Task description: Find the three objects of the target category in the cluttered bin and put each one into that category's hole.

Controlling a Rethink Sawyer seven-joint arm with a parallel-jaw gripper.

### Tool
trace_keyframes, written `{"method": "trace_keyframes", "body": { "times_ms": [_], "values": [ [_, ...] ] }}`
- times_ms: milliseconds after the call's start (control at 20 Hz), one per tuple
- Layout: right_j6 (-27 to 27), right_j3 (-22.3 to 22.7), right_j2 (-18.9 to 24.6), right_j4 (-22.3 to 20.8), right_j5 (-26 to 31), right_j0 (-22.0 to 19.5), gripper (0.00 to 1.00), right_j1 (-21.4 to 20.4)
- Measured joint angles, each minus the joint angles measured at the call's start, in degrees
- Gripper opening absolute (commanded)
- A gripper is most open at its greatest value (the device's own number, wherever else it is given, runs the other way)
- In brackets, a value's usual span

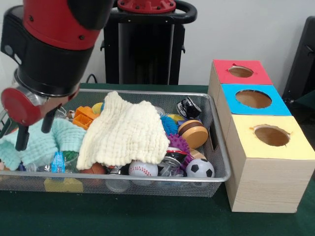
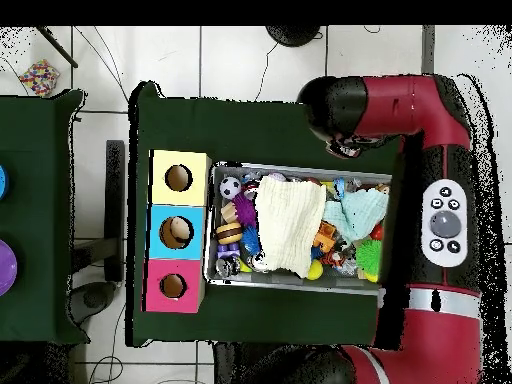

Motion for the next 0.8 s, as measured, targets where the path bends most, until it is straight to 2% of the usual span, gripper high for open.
{"method": "trace_keyframes", "body": {
  "times_ms": [250, 450, 800],
  "values": [
    [-6.99, 4.71, 0.79, 2.21, 0.0, -2.72, 1.0, -2.78],
    [-10.02, 6.98, 0.81, 2.81, 0.0, -3.57, 1.0, -3.88],
    [-11.26, 10.43, 2.46, 6.24, -0.02, -5.4, 1.0, -4.23]
  ]
}}
